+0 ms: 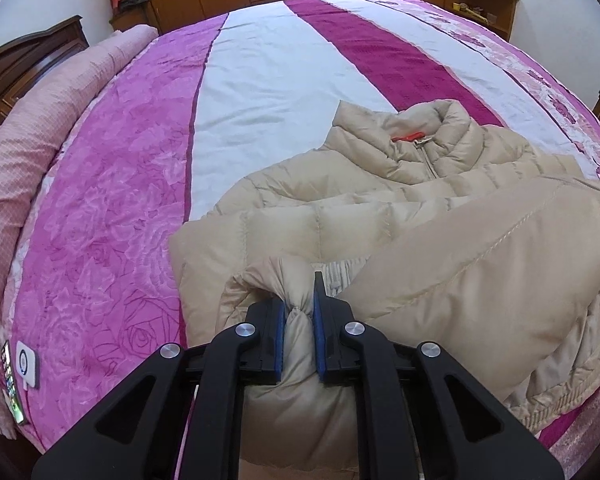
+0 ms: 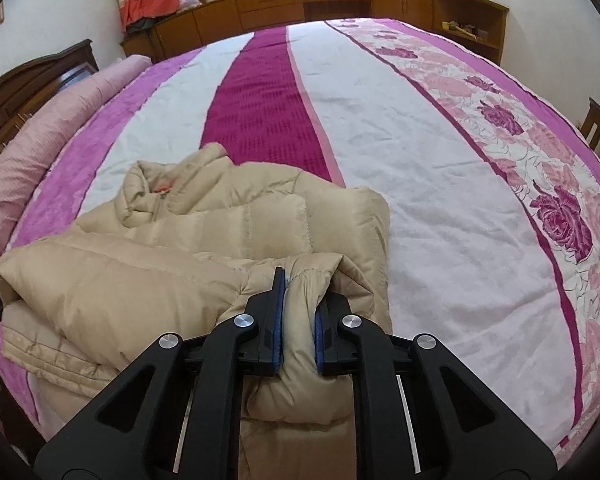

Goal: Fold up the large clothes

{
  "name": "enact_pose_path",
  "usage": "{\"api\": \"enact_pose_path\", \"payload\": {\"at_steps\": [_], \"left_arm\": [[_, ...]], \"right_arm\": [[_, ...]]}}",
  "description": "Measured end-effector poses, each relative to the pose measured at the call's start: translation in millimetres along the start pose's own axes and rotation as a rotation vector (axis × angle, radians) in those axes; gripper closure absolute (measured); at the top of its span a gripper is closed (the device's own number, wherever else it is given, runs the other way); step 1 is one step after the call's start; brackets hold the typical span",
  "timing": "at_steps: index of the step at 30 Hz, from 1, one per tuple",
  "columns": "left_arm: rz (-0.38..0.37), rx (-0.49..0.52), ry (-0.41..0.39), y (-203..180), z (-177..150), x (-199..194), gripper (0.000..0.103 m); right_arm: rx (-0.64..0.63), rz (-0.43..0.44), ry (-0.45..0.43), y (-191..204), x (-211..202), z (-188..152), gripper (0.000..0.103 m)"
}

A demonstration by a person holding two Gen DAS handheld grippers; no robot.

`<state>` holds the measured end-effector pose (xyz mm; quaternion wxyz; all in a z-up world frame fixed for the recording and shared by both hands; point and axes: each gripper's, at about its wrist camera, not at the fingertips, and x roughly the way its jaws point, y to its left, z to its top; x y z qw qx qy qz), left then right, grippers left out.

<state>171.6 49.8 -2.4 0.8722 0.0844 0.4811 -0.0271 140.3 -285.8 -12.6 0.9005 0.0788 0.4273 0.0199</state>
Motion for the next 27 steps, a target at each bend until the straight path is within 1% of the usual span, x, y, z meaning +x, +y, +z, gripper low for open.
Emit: {"api": "enact_pose_path", "payload": {"at_steps": [3, 6, 8, 9, 11, 12, 13, 14, 16, 19, 23, 25, 27], "left_arm": [[-0.005, 0.001, -0.004, 0, 0, -1, 0.088], [-0.007, 0.008, -0.013, 1, -1, -8, 0.082], [-0.021, 0.010, -0.021, 3, -3, -16, 0.078], [-0.030, 0.011, -0.022, 4, -4, -21, 0.074], [-0.046, 0.003, -0.025, 8, -7, -32, 0.064], [-0.052, 0.001, -0.030, 10, -9, -36, 0.050], [-0.050, -0.001, -0.043, 11, -11, -43, 0.031], [-0.051, 0.005, -0.068, 13, -14, -53, 0.027], [-0.059, 0.032, -0.097, 14, -18, -66, 0.025], [-0.051, 0.054, -0.114, 14, -25, -81, 0.024], [-0.036, 0.060, -0.130, 20, -33, -91, 0.023], [-0.030, 0.050, -0.129, 25, -36, -93, 0.023], [-0.024, 0.042, -0.127, 32, -41, -96, 0.023]], "right_arm": [[0.004, -0.007, 0.006, -1, 5, -2, 0.088], [0.011, -0.009, 0.010, -2, 5, -2, 0.087], [0.014, -0.007, 0.015, -3, 5, -1, 0.086], [0.016, -0.005, 0.015, -3, 4, 0, 0.085], [0.022, 0.001, 0.013, -4, 1, 2, 0.083], [0.025, 0.006, 0.012, -4, -1, 2, 0.081], [0.026, 0.005, 0.013, -4, -2, 3, 0.080], [0.026, 0.005, 0.014, -4, -3, 4, 0.079], [0.028, 0.005, 0.014, -3, -5, 6, 0.078], [0.036, 0.008, 0.015, -2, -10, 8, 0.075], [0.051, 0.032, -0.001, -3, -28, 12, 0.066], [0.050, 0.051, -0.005, -5, -38, 13, 0.060], [0.046, 0.076, -0.008, -7, -49, 14, 0.048]]}}
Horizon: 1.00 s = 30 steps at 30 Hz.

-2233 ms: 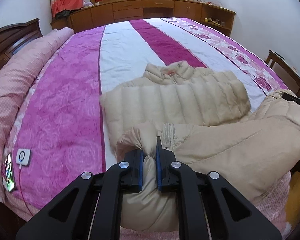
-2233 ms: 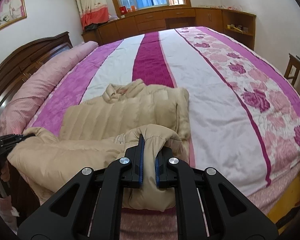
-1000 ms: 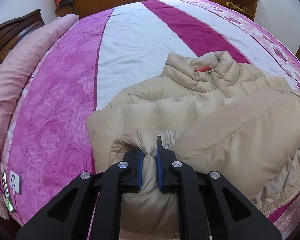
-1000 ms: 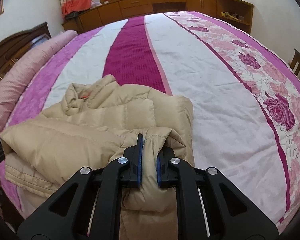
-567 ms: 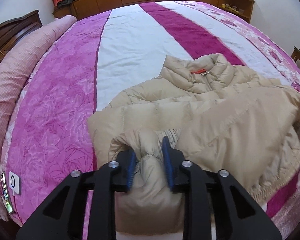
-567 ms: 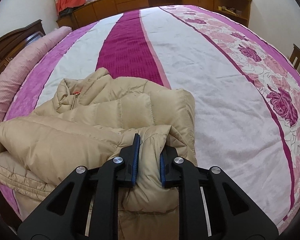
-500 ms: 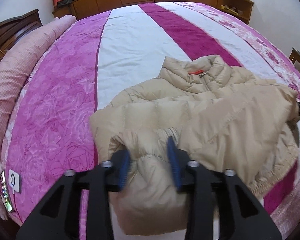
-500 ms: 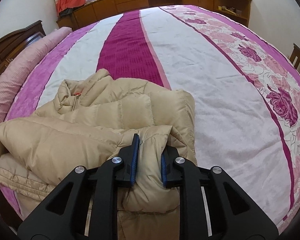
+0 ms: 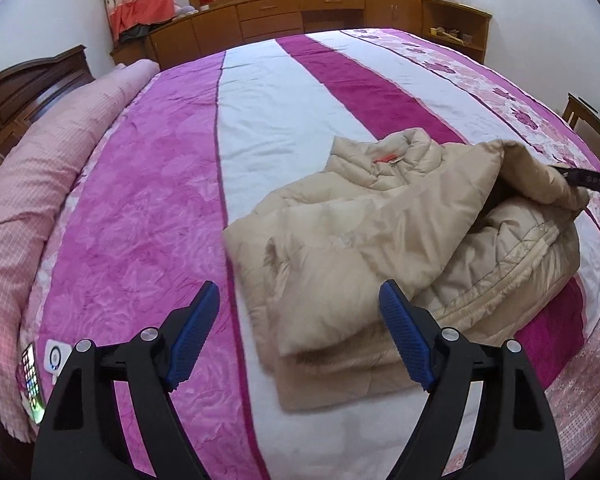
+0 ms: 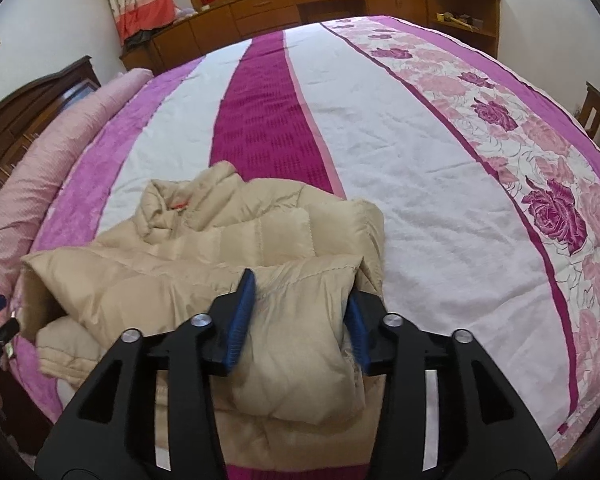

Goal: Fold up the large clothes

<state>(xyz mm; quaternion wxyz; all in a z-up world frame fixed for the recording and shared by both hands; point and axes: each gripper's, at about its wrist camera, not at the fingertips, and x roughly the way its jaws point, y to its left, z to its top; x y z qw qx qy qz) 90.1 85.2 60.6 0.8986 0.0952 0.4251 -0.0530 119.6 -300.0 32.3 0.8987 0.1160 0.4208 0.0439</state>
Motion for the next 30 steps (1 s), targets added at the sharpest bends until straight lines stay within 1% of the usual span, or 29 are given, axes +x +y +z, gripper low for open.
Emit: {"api": "enact_pose_path", "payload": {"at_steps": [1, 2, 3, 6, 9, 12, 16, 21, 23, 25, 28, 30], "left_arm": [[0.007, -0.002, 0.000, 4, -3, -2, 0.023], [0.013, -0.003, 0.001, 8, -6, -4, 0.023], [0.016, -0.005, 0.000, 10, -9, -5, 0.023], [0.031, -0.011, 0.009, 22, -19, -9, 0.023], [0.054, -0.007, 0.029, 31, -29, -5, 0.023], [0.064, -0.012, 0.067, 37, -36, 7, 0.023], [0.047, -0.004, 0.096, 34, -43, 23, 0.023], [0.006, 0.000, 0.091, 25, -41, 42, 0.023], [-0.009, 0.011, 0.077, 19, -36, 48, 0.023], [-0.013, 0.015, 0.058, 14, -29, 56, 0.023], [-0.019, -0.004, 0.038, 15, -17, 65, 0.023], [-0.022, -0.012, 0.006, 17, -9, 70, 0.023]], "right_arm": [[-0.004, 0.003, -0.002, 0, -4, 0, 0.045], [-0.018, -0.007, -0.016, 0, -12, 0, 0.037], [-0.042, -0.015, -0.034, 0, -20, 0, 0.032], [-0.101, -0.016, -0.045, -1, -37, -3, 0.032], [-0.138, -0.039, -0.030, -10, -44, -9, 0.032], [-0.156, -0.054, 0.000, -21, -40, -19, 0.032], [-0.158, -0.066, 0.043, -37, -25, -33, 0.032], [-0.197, -0.082, 0.077, -38, -3, -42, 0.032], [-0.198, -0.067, 0.087, -34, 6, -41, 0.032], [-0.209, -0.053, 0.074, -28, 11, -39, 0.032], [-0.222, -0.035, 0.061, -20, 19, -32, 0.032], [-0.219, -0.034, 0.059, -17, 27, -26, 0.032]]}}
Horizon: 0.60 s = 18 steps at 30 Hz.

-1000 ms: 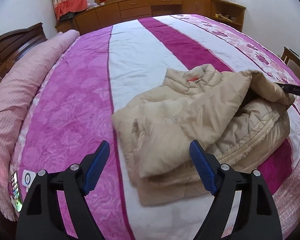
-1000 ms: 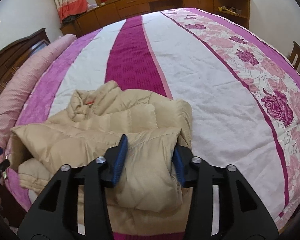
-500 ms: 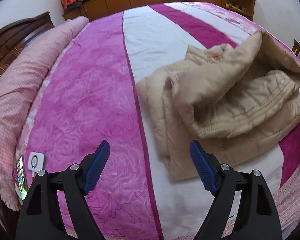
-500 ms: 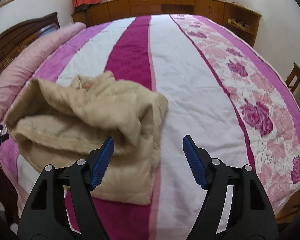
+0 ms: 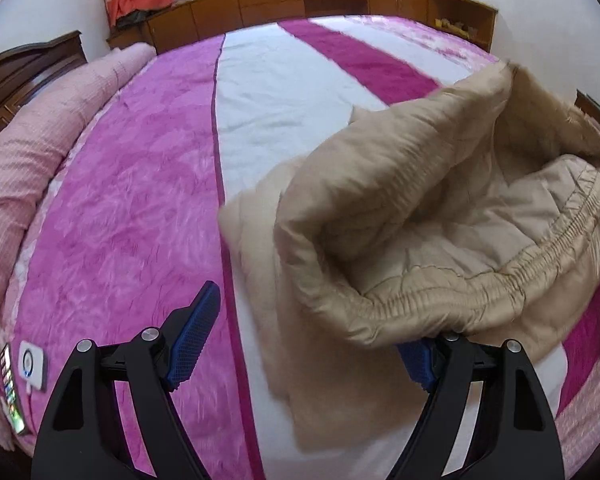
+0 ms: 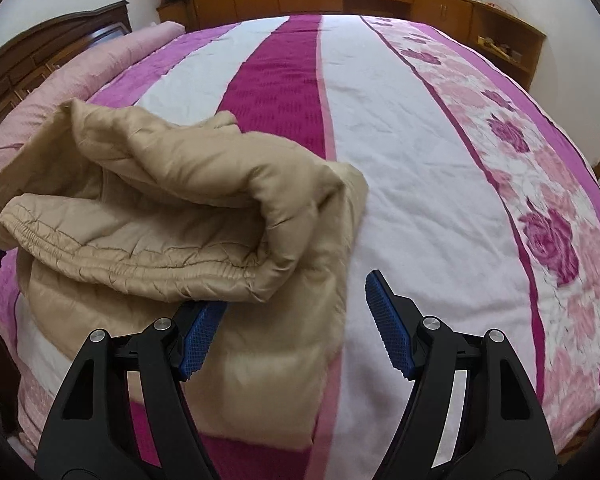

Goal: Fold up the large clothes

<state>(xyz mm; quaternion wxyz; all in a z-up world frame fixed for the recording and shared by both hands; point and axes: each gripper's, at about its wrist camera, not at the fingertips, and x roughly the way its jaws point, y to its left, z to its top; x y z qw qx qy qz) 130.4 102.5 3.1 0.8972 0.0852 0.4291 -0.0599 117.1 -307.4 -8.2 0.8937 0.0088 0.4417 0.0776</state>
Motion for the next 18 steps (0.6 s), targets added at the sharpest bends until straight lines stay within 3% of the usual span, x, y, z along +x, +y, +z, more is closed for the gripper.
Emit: {"api": "enact_pose_path", "payload": {"at_steps": [5, 10, 11, 13, 15, 18], "left_arm": [[-0.042, -0.060, -0.042, 10, 16, 17, 0.024], [-0.097, -0.113, -0.030, 15, 28, 40, 0.042], [-0.110, -0.124, -0.026, 15, 30, 45, 0.047], [-0.129, -0.136, -0.013, 14, 33, 53, 0.069], [-0.132, -0.140, -0.008, 13, 37, 57, 0.089], [-0.096, -0.132, -0.014, 11, 42, 58, 0.096]], "right_arm": [[0.060, 0.040, -0.015, -1, 20, 16, 0.032], [0.167, 0.090, -0.036, -9, 36, 25, 0.034], [0.180, 0.092, -0.038, -9, 36, 27, 0.038], [0.214, 0.097, -0.041, -13, 39, 30, 0.049], [0.220, 0.092, -0.052, -14, 38, 34, 0.069], [0.181, 0.070, -0.082, -7, 32, 40, 0.087]]}}
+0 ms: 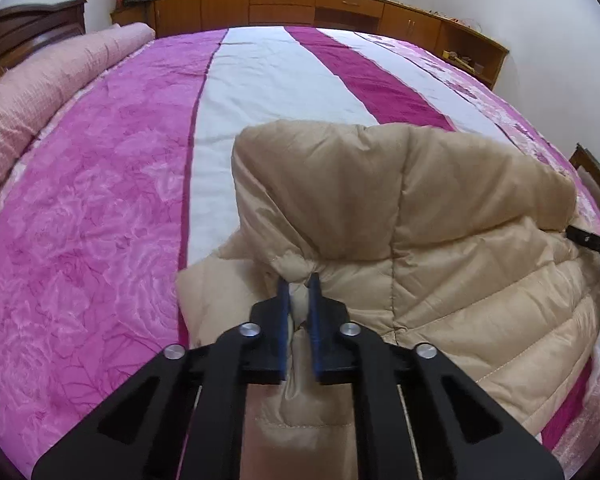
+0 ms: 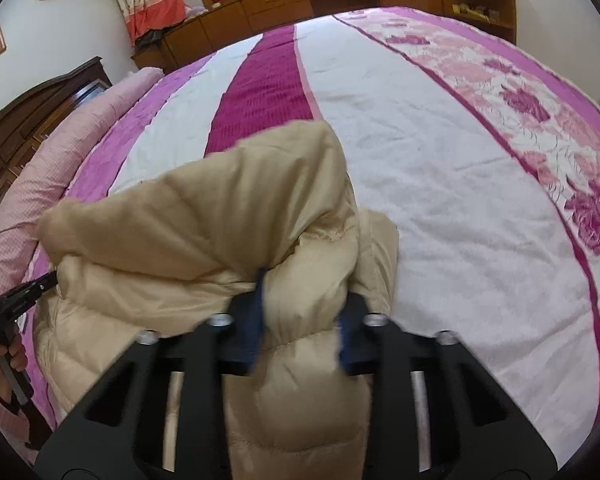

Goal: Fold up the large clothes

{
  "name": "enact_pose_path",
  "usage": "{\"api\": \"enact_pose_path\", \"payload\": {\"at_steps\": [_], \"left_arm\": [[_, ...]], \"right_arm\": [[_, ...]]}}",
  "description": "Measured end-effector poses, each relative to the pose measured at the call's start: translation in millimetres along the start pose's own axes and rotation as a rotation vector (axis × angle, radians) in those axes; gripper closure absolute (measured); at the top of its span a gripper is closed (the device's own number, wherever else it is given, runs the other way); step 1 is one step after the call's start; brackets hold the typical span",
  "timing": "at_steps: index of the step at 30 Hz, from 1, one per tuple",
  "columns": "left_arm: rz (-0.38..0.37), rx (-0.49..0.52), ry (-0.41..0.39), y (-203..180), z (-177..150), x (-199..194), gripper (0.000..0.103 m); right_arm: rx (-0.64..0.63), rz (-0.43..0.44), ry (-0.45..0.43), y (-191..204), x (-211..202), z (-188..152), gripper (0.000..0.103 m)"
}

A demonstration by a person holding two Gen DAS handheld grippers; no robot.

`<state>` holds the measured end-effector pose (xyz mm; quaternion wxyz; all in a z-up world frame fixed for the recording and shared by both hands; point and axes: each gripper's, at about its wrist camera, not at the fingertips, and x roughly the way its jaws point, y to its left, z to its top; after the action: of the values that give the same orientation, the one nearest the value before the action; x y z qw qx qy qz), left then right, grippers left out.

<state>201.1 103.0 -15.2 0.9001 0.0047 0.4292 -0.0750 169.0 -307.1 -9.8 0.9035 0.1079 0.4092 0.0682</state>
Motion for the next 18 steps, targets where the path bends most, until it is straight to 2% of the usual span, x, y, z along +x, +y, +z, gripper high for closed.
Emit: {"api": "enact_pose_path", "payload": {"at_steps": [4, 6, 10, 18], "left_arm": [[0.042, -0.007, -0.016, 2, 8, 0, 0.096], [0.060, -0.008, -0.017, 4, 13, 5, 0.096], [0.080, -0.021, -0.007, 7, 18, 18, 0.095], [0.106, -0.008, 0.036, 7, 22, 40, 0.092]], "right_arm": [[-0.052, -0.031, -0.088, 14, -11, 10, 0.091], [-0.051, -0.041, -0.102, 16, -9, 16, 0.091], [-0.027, -0.085, -0.058, 14, 15, 26, 0.090], [0.036, -0.120, 0.019, -4, 54, 22, 0.076]]}}
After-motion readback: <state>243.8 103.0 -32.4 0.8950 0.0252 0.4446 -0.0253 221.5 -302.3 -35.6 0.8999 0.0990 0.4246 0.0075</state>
